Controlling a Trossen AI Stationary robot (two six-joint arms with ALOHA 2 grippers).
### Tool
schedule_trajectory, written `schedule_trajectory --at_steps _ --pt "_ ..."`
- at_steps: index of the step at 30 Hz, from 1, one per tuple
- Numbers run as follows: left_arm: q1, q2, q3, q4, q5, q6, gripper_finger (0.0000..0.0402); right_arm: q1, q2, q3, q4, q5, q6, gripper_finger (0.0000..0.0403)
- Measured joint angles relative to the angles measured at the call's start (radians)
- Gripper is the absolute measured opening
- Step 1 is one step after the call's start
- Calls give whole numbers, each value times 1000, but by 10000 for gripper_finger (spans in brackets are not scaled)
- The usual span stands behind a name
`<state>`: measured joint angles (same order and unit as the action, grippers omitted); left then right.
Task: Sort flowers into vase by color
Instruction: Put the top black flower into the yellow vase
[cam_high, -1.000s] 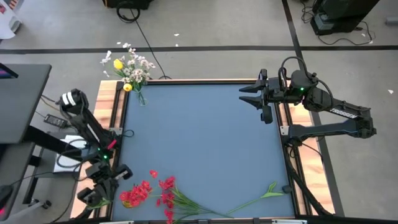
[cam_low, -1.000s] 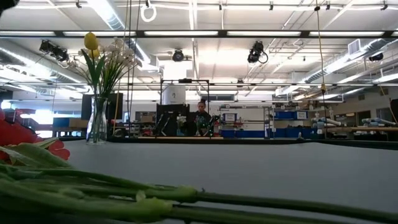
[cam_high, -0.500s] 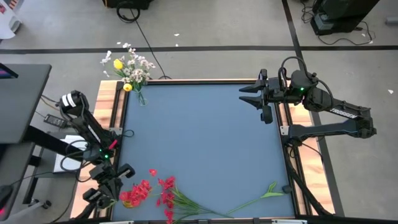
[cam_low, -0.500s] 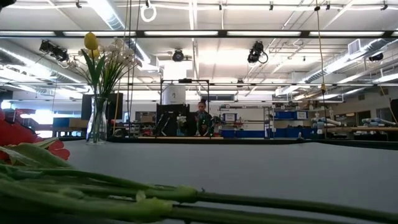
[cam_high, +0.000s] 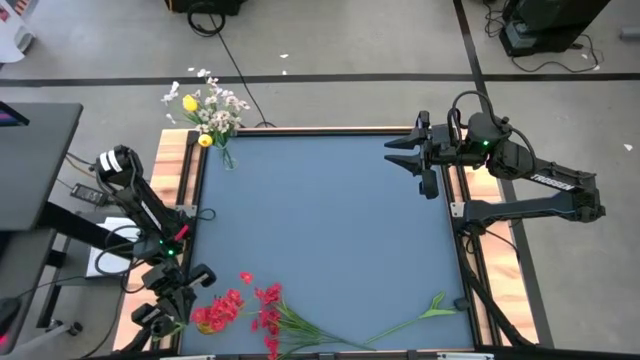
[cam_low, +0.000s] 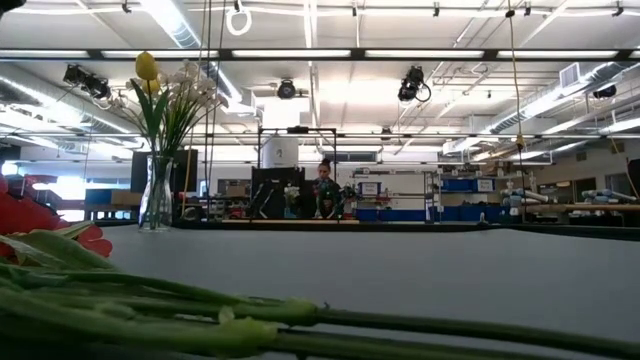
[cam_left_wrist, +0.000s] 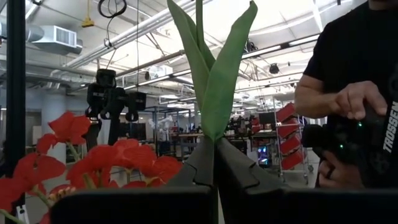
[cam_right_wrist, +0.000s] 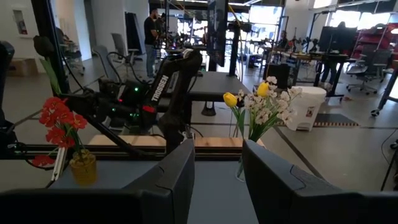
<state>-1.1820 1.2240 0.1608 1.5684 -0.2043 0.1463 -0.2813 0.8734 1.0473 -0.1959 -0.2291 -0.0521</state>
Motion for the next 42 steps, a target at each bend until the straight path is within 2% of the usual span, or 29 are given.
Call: schedule_trajectory --at_steps 21,26,30,36,42 --pt "1 104 35 1 -38 23 9 0 0 0 0 0 0 144" --pt "1 113 35 1 -113 25 12 0 0 0 0 0 0 144" --pt "1 101 34 1 -198 14 45 0 0 0 0 0 0 144" --pt "-1 95 34 2 -200 20 114 0 0 0 0 0 0 144" --pt "-17 95 34 2 -198 25 130 0 0 0 0 0 0 144"
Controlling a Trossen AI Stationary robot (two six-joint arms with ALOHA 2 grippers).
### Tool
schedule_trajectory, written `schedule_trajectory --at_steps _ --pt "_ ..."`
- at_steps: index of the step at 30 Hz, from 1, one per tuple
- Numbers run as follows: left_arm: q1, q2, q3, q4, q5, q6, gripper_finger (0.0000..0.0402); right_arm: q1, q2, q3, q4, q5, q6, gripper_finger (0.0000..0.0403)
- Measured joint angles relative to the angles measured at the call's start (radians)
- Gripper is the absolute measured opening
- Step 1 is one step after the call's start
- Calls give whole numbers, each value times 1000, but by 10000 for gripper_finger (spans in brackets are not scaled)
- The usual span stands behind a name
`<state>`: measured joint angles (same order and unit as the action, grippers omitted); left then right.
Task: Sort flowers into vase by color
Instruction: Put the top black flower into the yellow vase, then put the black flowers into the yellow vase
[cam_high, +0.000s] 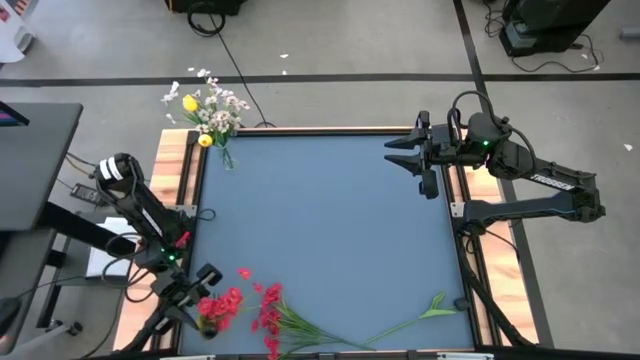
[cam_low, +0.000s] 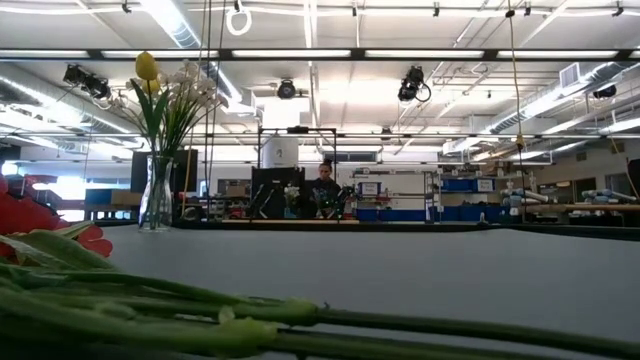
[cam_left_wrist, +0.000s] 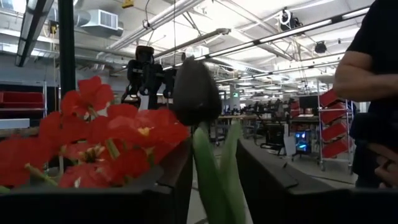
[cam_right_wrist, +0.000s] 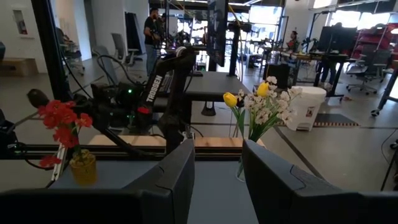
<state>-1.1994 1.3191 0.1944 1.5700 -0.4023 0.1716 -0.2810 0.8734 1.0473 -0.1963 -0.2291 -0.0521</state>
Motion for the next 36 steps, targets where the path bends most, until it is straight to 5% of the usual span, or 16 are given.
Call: schedule_trajectory --at_steps 8,20,24,29,36 --pt "-32 -71 0 0 -14 0 130 0 0 0 0 0 0 144" --pt "-141 -253 20 -74 -216 149 130 0 0 0 0 0 0 144" --pt "-145 -340 66 -185 -306 234 131 0 0 0 0 0 0 144" --pt "-91 -410 206 -321 -575 401 130 0 0 0 0 0 0 144" --pt "61 -468 465 -829 -443 404 130 0 0 0 0 0 0 144"
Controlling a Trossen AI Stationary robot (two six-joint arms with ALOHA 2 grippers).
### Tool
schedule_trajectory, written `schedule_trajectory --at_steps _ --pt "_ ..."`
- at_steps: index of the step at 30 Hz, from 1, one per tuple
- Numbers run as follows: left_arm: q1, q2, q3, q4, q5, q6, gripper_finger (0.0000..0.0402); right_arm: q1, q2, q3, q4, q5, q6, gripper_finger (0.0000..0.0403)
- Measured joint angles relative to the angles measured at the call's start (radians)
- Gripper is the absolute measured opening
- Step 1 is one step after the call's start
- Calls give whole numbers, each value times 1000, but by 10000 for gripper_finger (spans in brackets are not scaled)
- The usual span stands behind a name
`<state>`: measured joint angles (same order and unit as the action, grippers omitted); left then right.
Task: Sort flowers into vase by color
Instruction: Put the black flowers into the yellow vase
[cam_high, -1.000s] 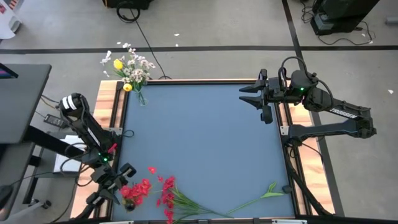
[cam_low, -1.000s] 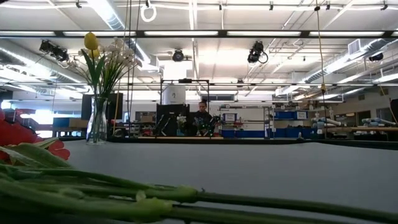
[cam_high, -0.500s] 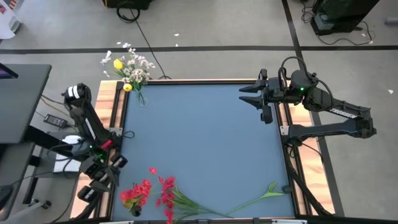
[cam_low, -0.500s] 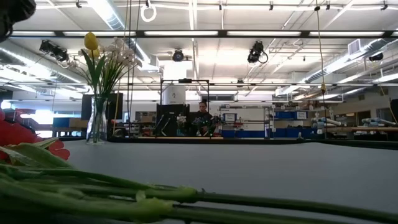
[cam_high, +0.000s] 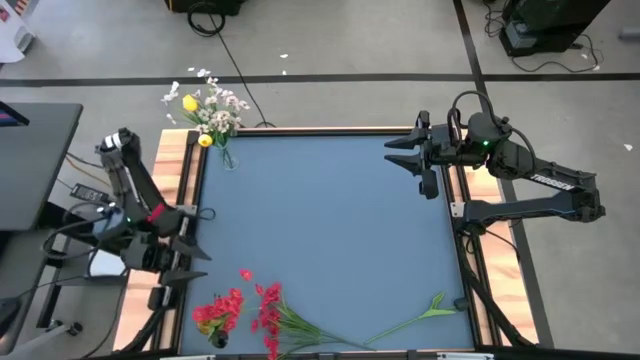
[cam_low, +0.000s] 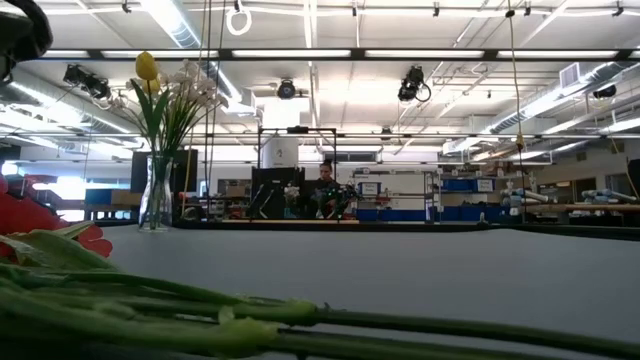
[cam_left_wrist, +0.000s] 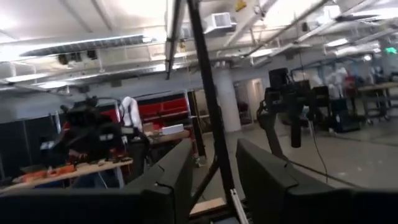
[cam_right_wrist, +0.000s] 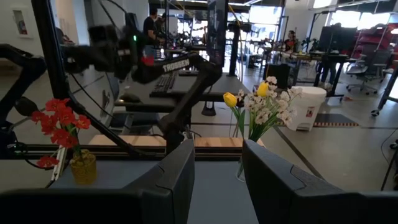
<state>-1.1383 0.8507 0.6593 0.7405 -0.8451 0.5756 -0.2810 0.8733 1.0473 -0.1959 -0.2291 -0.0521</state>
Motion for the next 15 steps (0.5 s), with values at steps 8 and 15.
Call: schedule_trajectory --at_steps 8,15 --pt "303 29 255 -540 415 -267 130 0 0 0 0 0 0 144" --pt "606 120 350 -716 685 -417 130 0 0 0 0 0 0 144"
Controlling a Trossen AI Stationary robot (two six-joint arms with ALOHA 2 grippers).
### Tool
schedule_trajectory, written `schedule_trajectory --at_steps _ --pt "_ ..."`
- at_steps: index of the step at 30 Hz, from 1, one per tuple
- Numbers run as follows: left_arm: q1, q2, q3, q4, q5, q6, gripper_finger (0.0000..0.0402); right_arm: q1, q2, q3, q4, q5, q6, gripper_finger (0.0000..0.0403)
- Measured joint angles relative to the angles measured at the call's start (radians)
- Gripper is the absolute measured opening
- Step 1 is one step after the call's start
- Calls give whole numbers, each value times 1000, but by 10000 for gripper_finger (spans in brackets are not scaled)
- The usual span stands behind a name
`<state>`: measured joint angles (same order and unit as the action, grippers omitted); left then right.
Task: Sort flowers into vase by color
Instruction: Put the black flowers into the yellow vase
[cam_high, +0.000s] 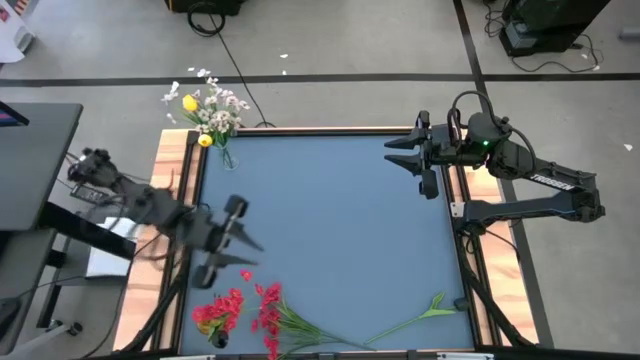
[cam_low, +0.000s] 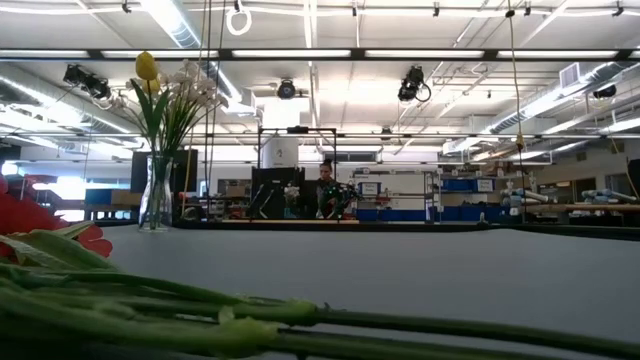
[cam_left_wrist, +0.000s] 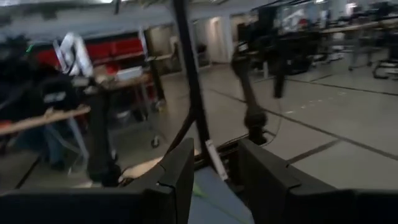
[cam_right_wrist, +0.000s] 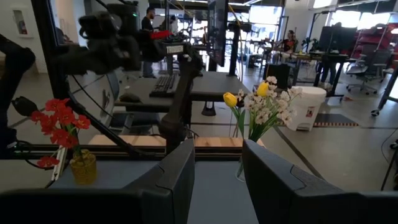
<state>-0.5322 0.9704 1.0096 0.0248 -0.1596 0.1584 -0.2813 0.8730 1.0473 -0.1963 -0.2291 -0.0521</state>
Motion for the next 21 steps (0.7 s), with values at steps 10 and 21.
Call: schedule_trajectory --at_steps 10,21 --pt "400 138 0 8 113 -87 130 0 0 0 0 0 0 144" --pt "652 224 0 2 112 -161 130 0 0 0 0 0 0 144"
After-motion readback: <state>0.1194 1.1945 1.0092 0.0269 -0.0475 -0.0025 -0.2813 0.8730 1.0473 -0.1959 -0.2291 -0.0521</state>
